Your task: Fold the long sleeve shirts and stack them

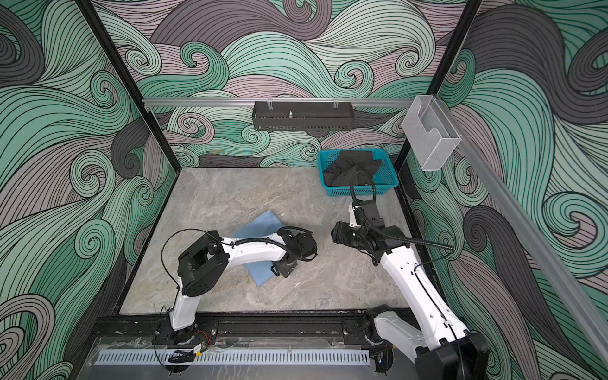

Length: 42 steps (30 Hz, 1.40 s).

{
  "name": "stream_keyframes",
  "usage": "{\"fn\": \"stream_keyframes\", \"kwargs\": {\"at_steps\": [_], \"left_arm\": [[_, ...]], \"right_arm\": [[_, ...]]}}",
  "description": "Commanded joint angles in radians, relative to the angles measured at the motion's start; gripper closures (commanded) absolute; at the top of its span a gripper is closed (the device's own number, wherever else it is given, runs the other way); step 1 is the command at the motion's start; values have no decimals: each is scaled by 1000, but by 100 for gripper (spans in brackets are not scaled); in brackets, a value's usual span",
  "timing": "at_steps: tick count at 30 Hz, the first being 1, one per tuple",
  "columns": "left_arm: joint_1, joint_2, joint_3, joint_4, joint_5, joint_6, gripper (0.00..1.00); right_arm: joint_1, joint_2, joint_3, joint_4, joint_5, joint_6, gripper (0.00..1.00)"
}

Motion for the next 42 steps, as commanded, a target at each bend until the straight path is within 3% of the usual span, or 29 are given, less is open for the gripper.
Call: {"fn": "stream_keyframes", "kwargs": {"at_steps": [1, 5, 8, 9, 11, 12, 19, 23, 28, 35, 42], "left_arm": [[28, 95, -19, -24, -19, 47, 18], [50, 145, -1, -29, 48, 105, 33], [79, 195, 27, -51, 154, 129, 57], [88, 209, 37, -60, 181, 130, 73], [92, 215, 38, -52, 200, 136, 94], [92, 214, 37, -51, 203, 137, 96], [98, 133, 37, -36, 213, 156, 100], [99, -5, 52, -29, 309, 191, 100], [106, -128, 132, -69, 645, 264, 100], [187, -166, 151, -10, 1333, 257, 100], [315, -261, -13, 398, 1638, -22, 100]], "right_arm": [[-12, -10, -5, -11, -17, -15, 36], [-19, -15, -10, -2, -22, -16, 35], [-26, -12, -13, 5, -29, -18, 35], [-30, -12, -13, 4, -33, -21, 35], [-34, -7, -13, 5, -40, -24, 35], [-36, -6, -13, 7, -42, -27, 35], [-55, 4, -13, 15, -60, -36, 35], [-70, 5, -2, 15, -73, -38, 34], [-99, 6, 16, 15, -97, -42, 34], [-133, 10, 53, 2, -117, -53, 34], [-148, 11, 78, -11, -127, -59, 34]]}}
